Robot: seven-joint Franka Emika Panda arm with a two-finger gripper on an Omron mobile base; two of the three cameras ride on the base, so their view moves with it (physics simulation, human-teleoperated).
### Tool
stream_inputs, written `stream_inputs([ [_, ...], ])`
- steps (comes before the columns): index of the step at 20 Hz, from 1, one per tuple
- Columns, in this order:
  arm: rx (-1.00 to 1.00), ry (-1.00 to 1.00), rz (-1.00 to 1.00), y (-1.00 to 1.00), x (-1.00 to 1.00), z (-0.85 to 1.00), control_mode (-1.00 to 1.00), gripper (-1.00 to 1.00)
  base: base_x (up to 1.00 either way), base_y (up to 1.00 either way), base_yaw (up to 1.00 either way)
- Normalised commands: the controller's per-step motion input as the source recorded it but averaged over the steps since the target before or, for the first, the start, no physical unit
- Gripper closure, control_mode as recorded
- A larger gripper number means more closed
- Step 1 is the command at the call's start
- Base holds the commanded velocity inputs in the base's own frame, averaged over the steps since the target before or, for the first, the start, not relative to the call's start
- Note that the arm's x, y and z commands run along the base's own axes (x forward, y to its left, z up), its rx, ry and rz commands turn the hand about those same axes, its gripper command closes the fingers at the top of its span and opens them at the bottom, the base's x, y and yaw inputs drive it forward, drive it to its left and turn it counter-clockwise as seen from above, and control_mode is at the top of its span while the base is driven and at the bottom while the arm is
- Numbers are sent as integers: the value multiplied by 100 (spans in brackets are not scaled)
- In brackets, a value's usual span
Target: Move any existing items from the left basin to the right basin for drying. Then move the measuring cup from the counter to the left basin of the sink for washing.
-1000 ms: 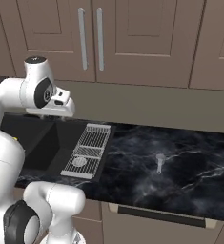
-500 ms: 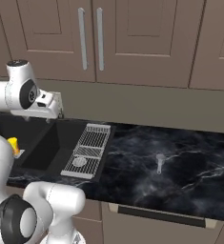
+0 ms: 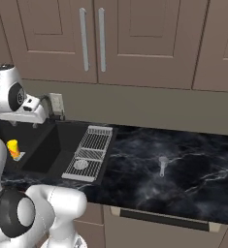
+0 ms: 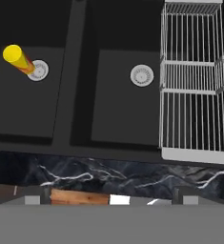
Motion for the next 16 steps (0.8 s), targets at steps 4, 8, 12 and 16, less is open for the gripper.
stream_inputs([
  [4, 0, 5, 0, 49, 3, -14, -100, -100, 0, 0, 0],
  [8, 0, 4, 1, 42, -1, -18, -100, -100, 0, 0, 0],
  [12, -1, 0, 3, 35, -7, -22, -100, -100, 0, 0, 0],
  [16, -3, 0, 0, 37, 0, -25, -100, -100, 0, 0, 0],
])
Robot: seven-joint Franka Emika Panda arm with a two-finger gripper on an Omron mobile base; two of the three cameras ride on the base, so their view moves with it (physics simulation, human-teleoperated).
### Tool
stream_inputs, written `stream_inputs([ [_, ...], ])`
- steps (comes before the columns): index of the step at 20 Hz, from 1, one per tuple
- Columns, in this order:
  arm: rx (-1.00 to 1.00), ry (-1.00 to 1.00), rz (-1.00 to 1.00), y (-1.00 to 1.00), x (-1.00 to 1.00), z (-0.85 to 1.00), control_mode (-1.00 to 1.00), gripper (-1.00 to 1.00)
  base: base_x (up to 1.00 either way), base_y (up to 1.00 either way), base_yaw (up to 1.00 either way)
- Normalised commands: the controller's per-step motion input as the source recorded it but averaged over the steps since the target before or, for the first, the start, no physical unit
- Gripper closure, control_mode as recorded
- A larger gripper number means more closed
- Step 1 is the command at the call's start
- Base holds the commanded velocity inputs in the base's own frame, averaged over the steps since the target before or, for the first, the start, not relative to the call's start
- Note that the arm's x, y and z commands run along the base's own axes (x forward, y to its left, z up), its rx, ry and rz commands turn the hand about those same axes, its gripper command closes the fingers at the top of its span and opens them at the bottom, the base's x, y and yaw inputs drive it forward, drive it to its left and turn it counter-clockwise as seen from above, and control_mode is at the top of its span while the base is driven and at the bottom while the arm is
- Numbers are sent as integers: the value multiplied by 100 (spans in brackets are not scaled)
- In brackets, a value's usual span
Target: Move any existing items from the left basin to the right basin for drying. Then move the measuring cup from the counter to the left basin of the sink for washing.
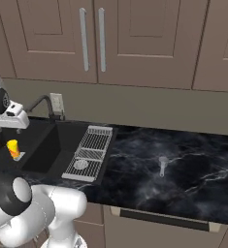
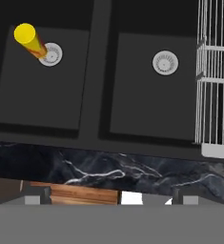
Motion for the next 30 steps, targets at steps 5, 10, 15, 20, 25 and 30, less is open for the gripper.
stream_inputs([
  [5, -3, 0, 0, 39, 11, -29, -100, -100, 0, 0, 0],
  [10, -1, 0, 0, 35, 22, -26, -100, -100, 0, 0, 0],
  [15, 0, 2, 1, 23, 5, -23, -100, -100, 0, 0, 0],
  [20, -1, 4, 2, 28, 7, -26, -100, -100, 0, 0, 0],
  [25, 0, 4, 0, 20, 16, -24, -100, -100, 0, 0, 0],
  [30, 0, 3, 0, 7, 26, -22, -100, -100, 0, 0, 0],
])
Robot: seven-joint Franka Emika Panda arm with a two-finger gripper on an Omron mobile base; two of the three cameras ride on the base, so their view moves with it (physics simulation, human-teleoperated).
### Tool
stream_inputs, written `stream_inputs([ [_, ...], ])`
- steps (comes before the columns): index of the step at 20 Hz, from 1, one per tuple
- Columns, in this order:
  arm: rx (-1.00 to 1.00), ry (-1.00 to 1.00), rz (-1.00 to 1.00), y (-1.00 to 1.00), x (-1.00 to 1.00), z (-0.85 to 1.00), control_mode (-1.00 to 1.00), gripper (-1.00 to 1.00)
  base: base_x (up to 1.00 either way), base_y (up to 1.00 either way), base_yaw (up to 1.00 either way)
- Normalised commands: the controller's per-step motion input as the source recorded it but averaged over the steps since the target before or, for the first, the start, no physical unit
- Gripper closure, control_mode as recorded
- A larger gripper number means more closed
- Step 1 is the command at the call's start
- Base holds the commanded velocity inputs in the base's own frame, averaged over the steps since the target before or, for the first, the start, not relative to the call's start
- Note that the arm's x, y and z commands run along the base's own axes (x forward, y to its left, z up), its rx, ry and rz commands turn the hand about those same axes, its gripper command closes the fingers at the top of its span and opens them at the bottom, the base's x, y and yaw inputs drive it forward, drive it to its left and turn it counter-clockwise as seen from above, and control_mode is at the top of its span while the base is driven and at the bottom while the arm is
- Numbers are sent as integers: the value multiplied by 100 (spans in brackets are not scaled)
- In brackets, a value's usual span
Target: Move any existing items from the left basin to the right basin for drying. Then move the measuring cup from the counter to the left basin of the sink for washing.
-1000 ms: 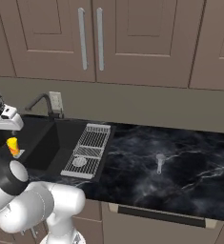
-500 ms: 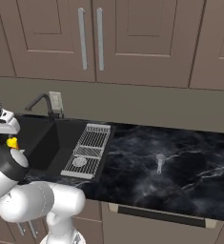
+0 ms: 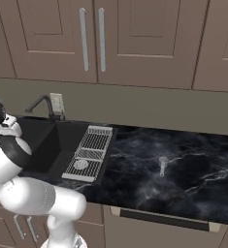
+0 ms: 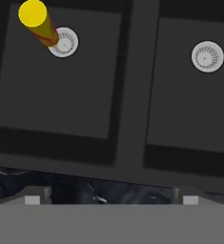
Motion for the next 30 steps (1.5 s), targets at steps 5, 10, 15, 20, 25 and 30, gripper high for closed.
stream_inputs([
  [5, 0, 0, 0, 6, 28, -21, -100, -100, 0, 0, 0],
  [10, -1, 3, 0, 23, 37, -19, -100, -100, 0, 0, 0],
  [15, -1, 1, 0, 30, 27, -16, -100, -100, 0, 0, 0],
  [20, -5, 0, 0, 36, 13, -8, -100, -100, 0, 0, 0],
  [25, -4, 0, 0, 16, 11, -3, -100, -100, 0, 0, 0],
  [30, -6, 0, -3, 15, 12, -10, -100, -100, 0, 0, 0],
])
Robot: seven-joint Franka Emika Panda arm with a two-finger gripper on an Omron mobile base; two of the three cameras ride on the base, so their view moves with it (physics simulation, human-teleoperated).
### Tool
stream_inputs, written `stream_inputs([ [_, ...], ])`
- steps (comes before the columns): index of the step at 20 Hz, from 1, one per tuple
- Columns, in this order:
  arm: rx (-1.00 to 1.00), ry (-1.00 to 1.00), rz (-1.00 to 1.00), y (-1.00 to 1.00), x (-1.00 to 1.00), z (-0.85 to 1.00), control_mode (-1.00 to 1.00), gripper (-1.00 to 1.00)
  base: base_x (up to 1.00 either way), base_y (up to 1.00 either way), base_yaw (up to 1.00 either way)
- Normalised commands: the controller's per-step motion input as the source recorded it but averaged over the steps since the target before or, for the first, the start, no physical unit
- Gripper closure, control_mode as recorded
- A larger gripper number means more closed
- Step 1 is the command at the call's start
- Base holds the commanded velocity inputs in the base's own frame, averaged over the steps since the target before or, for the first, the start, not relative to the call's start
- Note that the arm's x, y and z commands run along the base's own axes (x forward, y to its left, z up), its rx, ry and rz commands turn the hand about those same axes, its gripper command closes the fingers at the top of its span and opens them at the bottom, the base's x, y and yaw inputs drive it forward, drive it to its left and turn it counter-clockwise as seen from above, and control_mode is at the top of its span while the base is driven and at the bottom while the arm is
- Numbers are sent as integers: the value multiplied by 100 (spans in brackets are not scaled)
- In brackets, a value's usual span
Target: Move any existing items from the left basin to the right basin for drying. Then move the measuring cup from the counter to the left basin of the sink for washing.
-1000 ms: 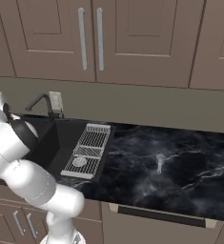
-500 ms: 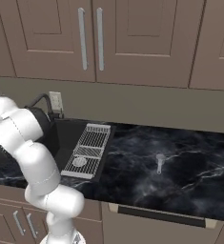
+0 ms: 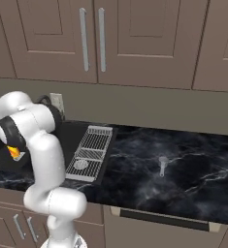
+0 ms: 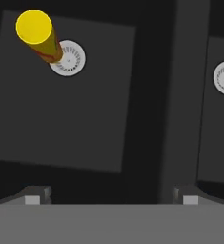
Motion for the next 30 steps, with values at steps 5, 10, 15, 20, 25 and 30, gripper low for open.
stream_inputs([
  [5, -6, 0, -6, 9, 6, -19, -100, -100, 0, 0, 0],
  [10, -3, 0, -8, 0, 3, -15, -100, -100, 0, 0, 0],
  [15, 0, -1, -7, -2, 2, -6, -100, -100, 0, 0, 0],
  [20, 0, -1, -5, -2, 1, -8, -100, -100, 0, 0, 0],
  [25, 0, 0, -1, -4, 8, -20, -100, -100, 0, 0, 0],
  [30, 0, -2, 0, -5, 23, -18, -100, -100, 0, 0, 0],
])
